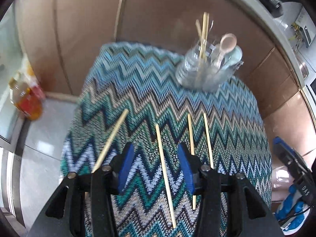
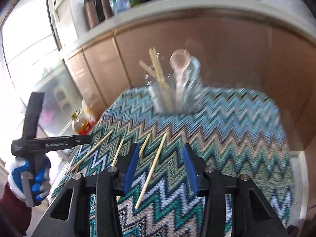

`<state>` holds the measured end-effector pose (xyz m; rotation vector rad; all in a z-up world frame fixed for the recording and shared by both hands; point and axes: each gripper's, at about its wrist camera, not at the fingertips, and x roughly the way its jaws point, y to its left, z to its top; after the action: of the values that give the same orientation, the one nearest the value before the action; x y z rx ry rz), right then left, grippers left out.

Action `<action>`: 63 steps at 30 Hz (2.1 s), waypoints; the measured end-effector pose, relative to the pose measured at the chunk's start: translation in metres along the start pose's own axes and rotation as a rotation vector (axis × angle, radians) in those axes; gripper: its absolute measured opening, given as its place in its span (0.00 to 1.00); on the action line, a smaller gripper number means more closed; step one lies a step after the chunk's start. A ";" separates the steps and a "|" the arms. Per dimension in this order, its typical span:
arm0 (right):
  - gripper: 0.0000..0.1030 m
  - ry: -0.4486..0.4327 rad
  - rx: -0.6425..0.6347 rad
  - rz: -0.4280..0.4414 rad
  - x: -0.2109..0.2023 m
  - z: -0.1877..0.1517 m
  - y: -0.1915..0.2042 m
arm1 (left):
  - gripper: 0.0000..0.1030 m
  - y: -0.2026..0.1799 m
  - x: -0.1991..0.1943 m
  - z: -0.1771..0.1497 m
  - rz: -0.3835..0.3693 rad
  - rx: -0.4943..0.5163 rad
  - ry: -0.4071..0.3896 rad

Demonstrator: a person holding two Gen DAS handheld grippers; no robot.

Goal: Organize utensils
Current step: 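Close the left tool on a bamboo chopstick while the right tool grasps another chopstick, then carry both chopsticks into the wire holder while both tools open to drop them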

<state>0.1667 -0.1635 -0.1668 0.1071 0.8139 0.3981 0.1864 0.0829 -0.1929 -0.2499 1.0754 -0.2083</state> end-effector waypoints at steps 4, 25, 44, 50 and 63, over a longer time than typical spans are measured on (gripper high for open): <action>0.27 0.115 0.021 0.040 0.042 0.012 -0.004 | 0.30 -0.002 0.032 0.013 -0.015 0.002 0.103; 0.12 0.466 0.017 0.016 0.179 0.037 -0.005 | 0.11 -0.004 0.100 0.029 0.009 0.010 0.312; 0.05 0.404 0.032 -0.014 0.162 0.032 0.004 | 0.06 0.002 0.095 0.021 -0.010 -0.016 0.274; 0.05 0.294 0.044 0.027 0.116 0.032 0.002 | 0.05 -0.003 0.070 0.015 -0.001 -0.009 0.207; 0.05 -0.024 -0.030 0.073 0.007 0.032 0.019 | 0.04 -0.047 -0.049 0.013 0.019 0.117 -0.124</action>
<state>0.1884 -0.1412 -0.1450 0.1140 0.7814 0.4773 0.1733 0.0535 -0.1318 -0.1457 0.9385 -0.2351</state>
